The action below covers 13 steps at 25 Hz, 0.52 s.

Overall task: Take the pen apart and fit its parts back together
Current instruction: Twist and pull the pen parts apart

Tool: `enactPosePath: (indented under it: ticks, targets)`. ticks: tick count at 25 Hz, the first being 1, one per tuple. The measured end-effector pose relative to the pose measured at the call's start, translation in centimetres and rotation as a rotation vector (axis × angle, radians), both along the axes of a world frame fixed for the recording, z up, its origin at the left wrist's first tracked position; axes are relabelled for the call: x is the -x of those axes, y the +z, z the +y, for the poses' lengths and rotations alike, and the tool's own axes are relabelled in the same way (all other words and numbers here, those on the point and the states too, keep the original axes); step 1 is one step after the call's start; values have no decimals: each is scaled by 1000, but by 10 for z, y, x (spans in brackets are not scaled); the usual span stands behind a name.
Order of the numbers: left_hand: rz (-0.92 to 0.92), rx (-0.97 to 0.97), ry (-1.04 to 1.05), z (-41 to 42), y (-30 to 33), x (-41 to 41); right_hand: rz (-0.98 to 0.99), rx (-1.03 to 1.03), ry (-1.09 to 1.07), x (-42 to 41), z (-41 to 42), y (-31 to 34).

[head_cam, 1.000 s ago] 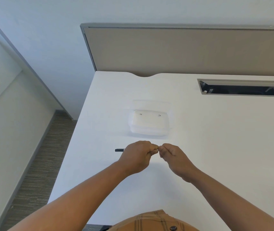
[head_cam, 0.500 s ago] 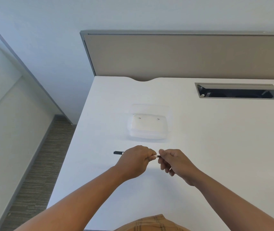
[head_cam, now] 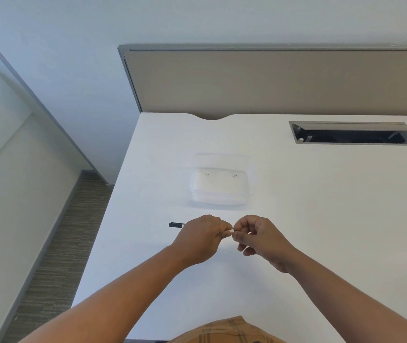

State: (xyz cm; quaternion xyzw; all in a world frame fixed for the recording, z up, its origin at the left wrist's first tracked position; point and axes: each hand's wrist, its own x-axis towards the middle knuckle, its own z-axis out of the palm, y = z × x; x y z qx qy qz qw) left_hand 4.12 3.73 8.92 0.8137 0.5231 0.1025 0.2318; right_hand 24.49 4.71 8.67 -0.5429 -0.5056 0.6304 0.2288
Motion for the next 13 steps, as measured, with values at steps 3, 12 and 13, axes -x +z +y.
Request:
enactPosePath:
  ticks: [3, 12, 13]
  targets:
    - [-50, -31, 12, -3, -2, 3, -53, 56, 52, 3, 2, 2]
    - [-133, -64, 19, -5, -7, 6, -45, 101, 111, 4, 8, 3]
    - [-149, -58, 26, -4, -7, 5, -69, 58, 113, 4, 8, 3]
